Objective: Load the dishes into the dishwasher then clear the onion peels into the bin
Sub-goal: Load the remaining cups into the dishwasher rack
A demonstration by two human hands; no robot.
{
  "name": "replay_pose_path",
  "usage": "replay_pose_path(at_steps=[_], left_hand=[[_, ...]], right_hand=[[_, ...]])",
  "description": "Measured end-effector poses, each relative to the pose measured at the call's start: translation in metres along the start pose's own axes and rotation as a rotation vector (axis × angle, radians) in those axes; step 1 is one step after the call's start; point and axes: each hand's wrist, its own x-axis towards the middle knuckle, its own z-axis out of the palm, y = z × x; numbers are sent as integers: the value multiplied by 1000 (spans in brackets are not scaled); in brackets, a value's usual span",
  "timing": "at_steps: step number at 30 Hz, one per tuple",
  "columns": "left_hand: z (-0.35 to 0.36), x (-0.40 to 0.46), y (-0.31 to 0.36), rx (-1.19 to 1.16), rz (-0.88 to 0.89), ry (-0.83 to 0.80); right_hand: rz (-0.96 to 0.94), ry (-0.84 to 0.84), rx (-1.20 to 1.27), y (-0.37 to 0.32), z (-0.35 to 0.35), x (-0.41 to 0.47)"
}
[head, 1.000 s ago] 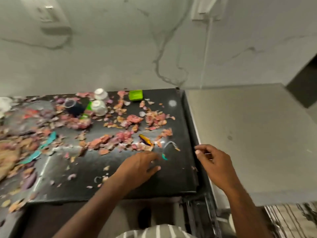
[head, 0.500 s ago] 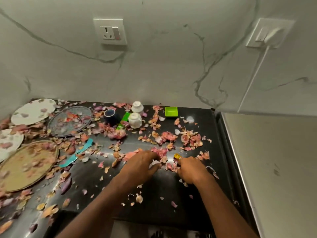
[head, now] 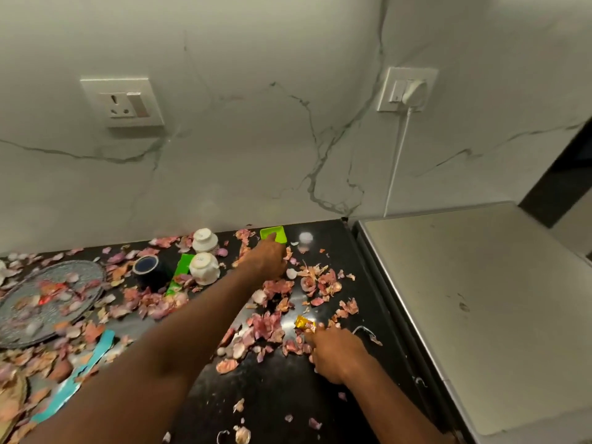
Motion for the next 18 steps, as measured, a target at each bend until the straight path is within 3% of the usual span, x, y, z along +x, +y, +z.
replay_pose_path(at_steps=[6, 13, 18], left_hand=[[2, 29, 4, 118, -67, -169], [6, 9, 6, -106, -207, 110], [-1, -38, 34, -455, -59, 378]], right_hand=[[-3, -10, 96, 11, 4, -2], [-17, -4, 271, 21, 9, -6], [-19, 81, 698, 39, 23, -8]])
